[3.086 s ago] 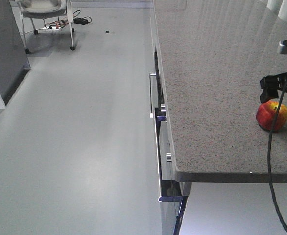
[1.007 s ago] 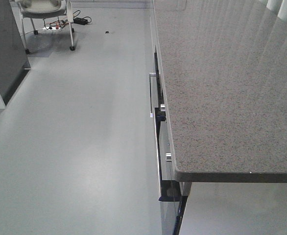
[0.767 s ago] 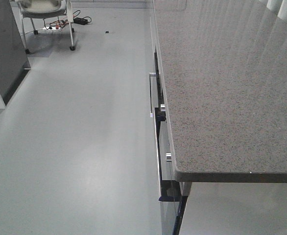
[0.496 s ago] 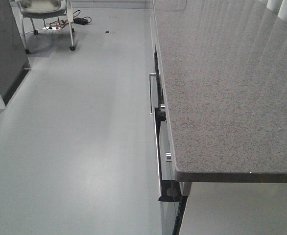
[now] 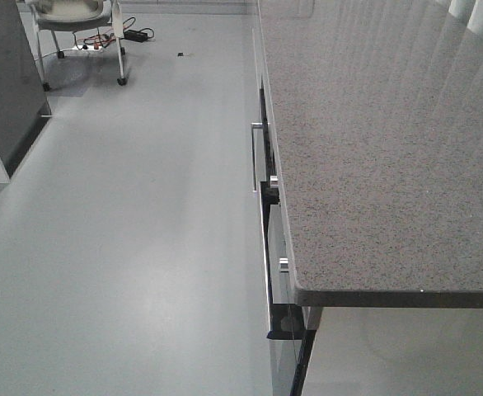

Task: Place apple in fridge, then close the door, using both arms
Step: 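Drive the base away from the counter, turning toward the open fridge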

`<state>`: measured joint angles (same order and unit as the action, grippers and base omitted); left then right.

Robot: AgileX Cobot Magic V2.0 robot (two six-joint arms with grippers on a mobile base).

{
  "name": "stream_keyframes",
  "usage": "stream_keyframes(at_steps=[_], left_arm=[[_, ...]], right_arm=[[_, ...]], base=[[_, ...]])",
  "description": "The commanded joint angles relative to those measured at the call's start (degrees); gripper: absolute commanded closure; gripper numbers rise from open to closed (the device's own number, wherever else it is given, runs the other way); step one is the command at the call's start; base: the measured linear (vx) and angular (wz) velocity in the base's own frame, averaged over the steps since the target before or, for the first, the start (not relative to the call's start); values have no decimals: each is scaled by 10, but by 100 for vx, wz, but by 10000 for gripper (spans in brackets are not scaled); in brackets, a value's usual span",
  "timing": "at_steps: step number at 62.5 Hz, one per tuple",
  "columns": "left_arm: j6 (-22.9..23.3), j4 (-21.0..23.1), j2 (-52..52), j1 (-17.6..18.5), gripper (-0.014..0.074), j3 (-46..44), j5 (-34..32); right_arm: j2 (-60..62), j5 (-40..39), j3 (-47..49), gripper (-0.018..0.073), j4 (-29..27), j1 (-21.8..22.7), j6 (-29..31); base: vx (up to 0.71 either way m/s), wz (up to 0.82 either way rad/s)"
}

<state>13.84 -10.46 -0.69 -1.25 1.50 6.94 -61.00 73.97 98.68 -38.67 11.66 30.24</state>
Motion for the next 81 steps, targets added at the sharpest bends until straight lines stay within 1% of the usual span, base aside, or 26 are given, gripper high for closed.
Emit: stream_keyframes(at_steps=[1,23,39,55,81], left_arm=[[5,1,-8,-1,603,16,-39],[5,1,-8,-1,603,16,-39],[5,1,-8,-1,603,16,-39],[5,1,-8,-1,603,16,-39],[5,1,-8,-1,603,16,-39]], right_arm=[[5,-9,14,566,-24,2,3],[5,-9,14,566,-24,2,3],[6,-9,14,566,-24,2,3],[6,-9,14,566,-26,2,3],[6,-9,14,566,-26,2,3]], base=[[0,0],[-1,3],[-4,21],[-6,47],[-8,65]])
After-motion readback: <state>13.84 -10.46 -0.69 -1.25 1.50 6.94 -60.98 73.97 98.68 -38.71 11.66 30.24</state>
